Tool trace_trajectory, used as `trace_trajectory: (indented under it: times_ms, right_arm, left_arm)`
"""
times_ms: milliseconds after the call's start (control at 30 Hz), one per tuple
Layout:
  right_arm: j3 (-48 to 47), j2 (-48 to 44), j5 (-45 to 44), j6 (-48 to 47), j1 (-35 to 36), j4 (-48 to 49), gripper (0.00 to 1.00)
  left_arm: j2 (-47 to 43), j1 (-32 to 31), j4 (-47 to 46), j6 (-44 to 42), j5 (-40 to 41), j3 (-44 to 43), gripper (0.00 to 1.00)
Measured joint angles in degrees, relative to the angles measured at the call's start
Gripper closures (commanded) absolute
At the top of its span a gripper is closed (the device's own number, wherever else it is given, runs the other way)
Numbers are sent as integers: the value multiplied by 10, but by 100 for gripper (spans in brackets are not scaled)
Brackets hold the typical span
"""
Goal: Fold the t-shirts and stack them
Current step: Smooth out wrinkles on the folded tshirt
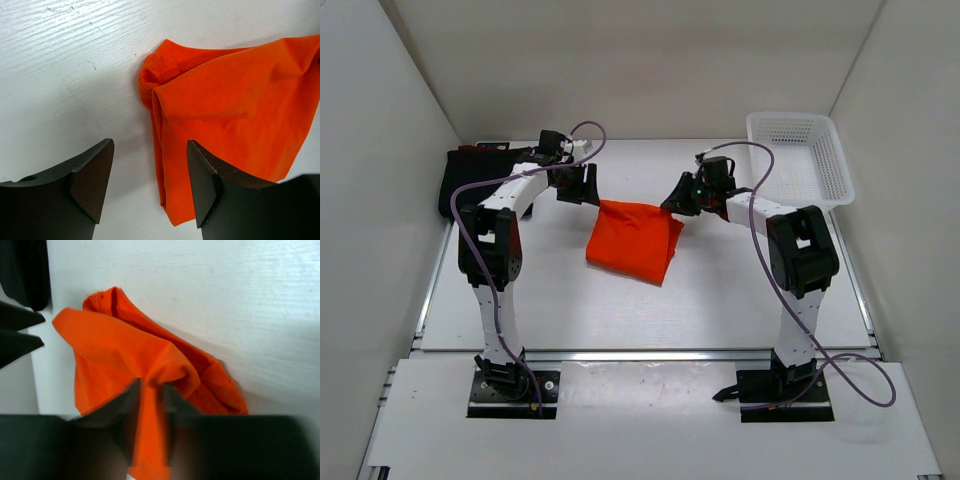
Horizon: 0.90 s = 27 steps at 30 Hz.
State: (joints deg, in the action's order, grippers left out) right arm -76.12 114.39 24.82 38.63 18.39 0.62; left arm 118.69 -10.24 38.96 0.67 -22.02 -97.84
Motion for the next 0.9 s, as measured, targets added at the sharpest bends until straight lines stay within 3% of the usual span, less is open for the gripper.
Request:
trace_trajectory:
  times_ms: [67, 233, 533, 600, 767, 800, 867, 900]
  right_arm:
    - [-9, 6, -1, -2, 2, -2, 100]
    - [11, -5, -12, 7, 3, 11, 100]
    - [219, -179, -62, 77, 3, 79, 99]
    - [220, -177, -61, 83, 2, 93, 93]
    - [202, -143, -62, 83, -7, 94, 94]
    - [200, -139, -67, 83, -12, 89, 92]
    - [200, -139, -76, 86, -23, 79, 75]
    - [200, -139, -80, 86, -29, 79, 72]
  left_arm:
    - [0, -1, 0, 0, 0, 0, 29]
    - [0, -5, -2, 0, 0, 0, 28]
    - [0, -24, -9, -12, 2, 2, 28]
    - [-1, -37, -16, -23, 9, 9, 27]
    - [-1, -75, -21, -52, 37, 30, 27]
    - [-1, -82, -22, -57, 43, 34, 28]
    - [-1, -93, -19, -64, 54, 38, 28]
    - [-1, -95, -19, -66, 58, 40, 29]
